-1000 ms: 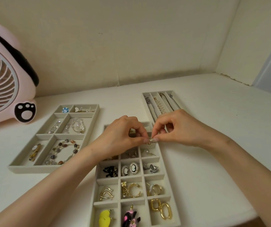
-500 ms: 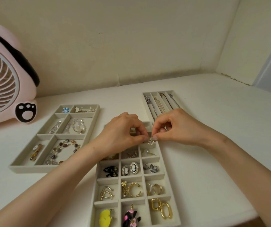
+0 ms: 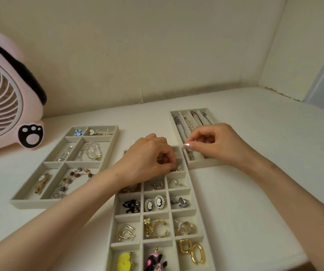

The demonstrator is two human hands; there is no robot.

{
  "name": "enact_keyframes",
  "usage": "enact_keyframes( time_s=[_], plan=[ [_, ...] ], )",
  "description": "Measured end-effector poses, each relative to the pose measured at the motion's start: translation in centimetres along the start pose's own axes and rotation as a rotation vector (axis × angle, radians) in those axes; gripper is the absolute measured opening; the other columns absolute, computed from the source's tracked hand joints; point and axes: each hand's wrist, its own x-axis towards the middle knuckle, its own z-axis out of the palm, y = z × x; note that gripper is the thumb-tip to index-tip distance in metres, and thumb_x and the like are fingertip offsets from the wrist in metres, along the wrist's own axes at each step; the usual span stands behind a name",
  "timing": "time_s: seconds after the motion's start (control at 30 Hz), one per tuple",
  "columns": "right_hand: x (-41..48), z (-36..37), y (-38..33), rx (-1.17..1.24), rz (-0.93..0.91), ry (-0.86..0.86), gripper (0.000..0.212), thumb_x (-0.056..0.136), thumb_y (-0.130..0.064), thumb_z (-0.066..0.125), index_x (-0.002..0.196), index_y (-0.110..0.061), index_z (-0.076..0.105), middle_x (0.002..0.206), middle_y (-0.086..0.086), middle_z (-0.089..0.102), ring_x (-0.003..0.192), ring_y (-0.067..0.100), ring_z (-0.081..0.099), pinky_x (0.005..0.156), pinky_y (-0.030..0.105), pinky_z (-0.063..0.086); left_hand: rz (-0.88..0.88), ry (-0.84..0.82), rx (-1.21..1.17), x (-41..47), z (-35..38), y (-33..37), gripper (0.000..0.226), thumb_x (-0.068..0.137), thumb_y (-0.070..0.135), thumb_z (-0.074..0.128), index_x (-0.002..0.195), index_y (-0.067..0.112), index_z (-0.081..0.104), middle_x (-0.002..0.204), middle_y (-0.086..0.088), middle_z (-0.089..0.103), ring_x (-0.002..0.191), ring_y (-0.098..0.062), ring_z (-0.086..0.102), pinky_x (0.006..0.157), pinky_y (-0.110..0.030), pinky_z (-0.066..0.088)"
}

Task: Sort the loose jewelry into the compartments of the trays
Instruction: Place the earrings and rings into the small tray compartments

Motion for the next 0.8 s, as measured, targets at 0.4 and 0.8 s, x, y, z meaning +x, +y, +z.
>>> enact_keyframes(
  time_s=[0.4,0.8],
  plan=[
    [-0.3,0.2,0.2,0.086,-0.031,0.045,0.007,0.08,-0.016,0.073,0.074,-0.018,0.07,0.061,0.001,0.055,0.056,0.01,0.047,0.056,0.024,0.042,0.012,0.049,0.114,0.3,0.2,0.0,0.005,0.077,0.036,0.068,0.078,0.031,0.066,0.07,0.017,0.045,0.076,-0.007,0.039,0.068,-0.024,0.028],
    [-0.7,0.2,-1.0,-0.185,-0.069,-0.112,0.03,0.08,-0.002,0.058,0.078,-0.027,0.075,0.069,-0.012,0.054,0.055,0.004,0.04,0.059,0.015,0.032,-0.028,0.051,0.037,-1.0,-0.9,-0.9,0.04,0.067,0.047,0.031,0.085,0.04,0.066,0.074,0.014,0.047,0.08,-0.001,0.041,0.067,-0.016,0.031]
  ],
)
